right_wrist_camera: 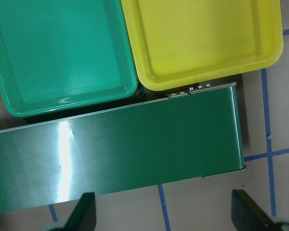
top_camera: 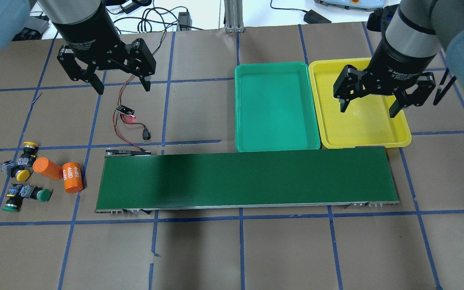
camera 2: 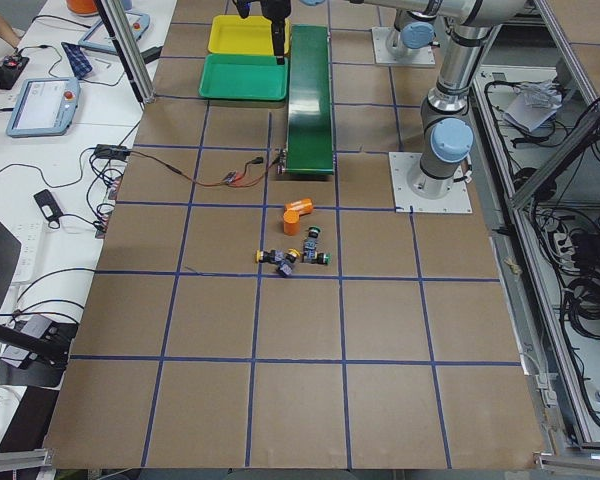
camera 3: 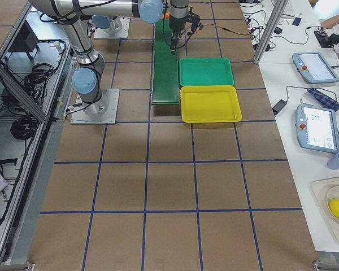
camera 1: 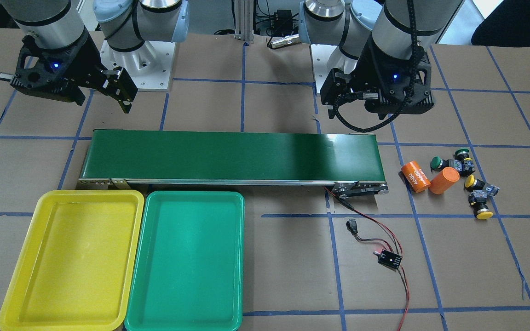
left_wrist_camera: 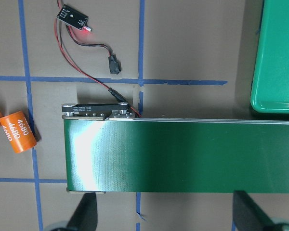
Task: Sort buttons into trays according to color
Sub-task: 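Move the left gripper down toward the pile of buttons and cylinders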
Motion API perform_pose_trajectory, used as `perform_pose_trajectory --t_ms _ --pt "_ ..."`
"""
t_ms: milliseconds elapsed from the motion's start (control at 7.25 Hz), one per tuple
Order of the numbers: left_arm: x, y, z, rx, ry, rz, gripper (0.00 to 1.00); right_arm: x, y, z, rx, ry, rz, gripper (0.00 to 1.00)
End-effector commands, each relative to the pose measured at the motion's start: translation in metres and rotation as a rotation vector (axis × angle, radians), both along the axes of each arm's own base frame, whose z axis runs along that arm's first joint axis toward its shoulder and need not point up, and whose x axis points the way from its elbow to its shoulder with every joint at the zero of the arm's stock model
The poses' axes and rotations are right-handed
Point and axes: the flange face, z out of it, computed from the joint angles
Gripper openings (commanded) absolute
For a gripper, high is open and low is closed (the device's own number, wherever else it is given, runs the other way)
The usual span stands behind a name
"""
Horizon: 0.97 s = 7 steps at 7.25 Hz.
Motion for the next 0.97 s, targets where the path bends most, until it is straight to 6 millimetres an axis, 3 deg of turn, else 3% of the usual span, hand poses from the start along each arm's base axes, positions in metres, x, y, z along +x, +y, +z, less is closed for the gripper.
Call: perform_pose_trajectory --t_ms 0,276,414,552,828 --pt "0.001 0.003 0.002 -0.002 -0.001 -0.002 1.00 0.000 0.003 0.001 -0.004 0.000 -0.001 1.00" --pt "0.014 0.009 0.003 -0.007 0.000 -0.055 1.00 0.000 0.004 -0.001 -0.005 0.002 0.004 1.00" --pt "0.033 0.009 0.006 -0.006 -0.002 -0.092 1.00 0.000 0.004 -0.002 -0.002 0.002 0.002 1.00" --pt "0.056 0.010 0.004 0.001 -0.001 -0.082 1.00 0.000 0.006 0.000 -0.007 0.002 0.001 1.00" --pt "0.125 0.020 0.001 0.008 0.009 -0.074 1.00 0.000 0.008 0.001 -0.008 0.000 0.004 1.00"
